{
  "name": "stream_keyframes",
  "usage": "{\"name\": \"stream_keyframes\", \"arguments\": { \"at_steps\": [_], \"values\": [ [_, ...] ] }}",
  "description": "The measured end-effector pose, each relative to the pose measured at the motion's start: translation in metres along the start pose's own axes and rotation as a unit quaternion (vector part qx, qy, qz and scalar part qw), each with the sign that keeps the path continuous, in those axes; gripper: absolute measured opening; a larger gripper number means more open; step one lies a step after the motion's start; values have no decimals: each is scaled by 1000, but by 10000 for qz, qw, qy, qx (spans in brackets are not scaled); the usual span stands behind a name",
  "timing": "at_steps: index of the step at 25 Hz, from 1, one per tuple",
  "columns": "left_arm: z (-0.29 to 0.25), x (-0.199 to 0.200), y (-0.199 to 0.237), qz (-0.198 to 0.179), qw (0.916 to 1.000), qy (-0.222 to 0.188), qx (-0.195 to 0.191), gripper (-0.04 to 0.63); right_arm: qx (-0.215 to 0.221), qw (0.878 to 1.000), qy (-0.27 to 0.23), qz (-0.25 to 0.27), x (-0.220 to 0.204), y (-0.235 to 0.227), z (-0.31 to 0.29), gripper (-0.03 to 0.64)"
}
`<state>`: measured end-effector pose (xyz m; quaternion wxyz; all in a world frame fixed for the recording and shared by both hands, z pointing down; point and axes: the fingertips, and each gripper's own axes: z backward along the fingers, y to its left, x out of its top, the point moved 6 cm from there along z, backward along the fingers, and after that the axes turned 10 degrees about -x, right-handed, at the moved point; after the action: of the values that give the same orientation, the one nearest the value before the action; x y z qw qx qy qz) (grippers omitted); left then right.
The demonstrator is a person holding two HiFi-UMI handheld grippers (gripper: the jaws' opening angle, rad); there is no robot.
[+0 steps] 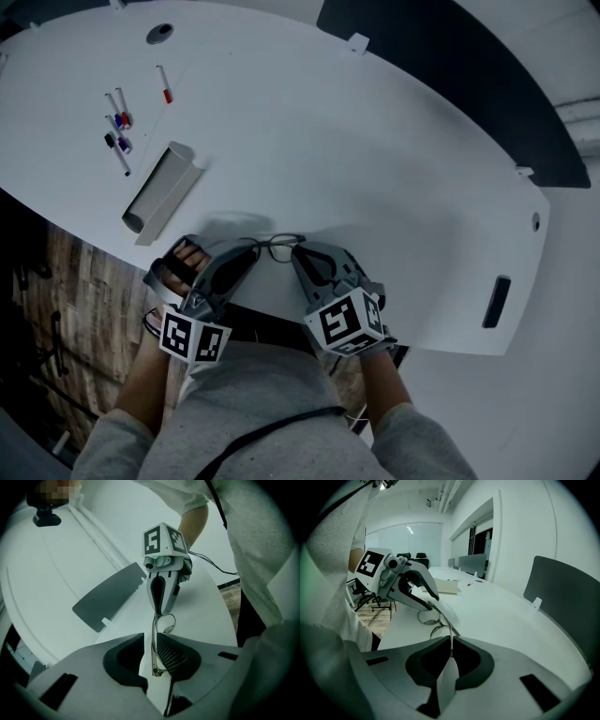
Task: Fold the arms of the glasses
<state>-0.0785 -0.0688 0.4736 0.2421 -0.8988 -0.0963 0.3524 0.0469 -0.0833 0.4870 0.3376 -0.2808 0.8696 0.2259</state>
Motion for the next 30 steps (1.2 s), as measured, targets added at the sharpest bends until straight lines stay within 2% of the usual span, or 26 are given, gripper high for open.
{"name": "stream_keyframes", "arguments": {
  "at_steps": [14, 19, 30],
  "values": [
    [-1, -3, -5, 225, 9997, -67, 96, 94, -24, 10000, 47, 23, -3, 3, -6, 32],
    [3, -5, 2, 524, 9982, -163, 257, 94, -104, 9998, -95, -108, -1, 2, -3, 34],
    [11, -4, 4, 727, 9963, -144, 430, 94, -126, 9989, -343, -293, 3, 3, 9, 35]
  ]
}}
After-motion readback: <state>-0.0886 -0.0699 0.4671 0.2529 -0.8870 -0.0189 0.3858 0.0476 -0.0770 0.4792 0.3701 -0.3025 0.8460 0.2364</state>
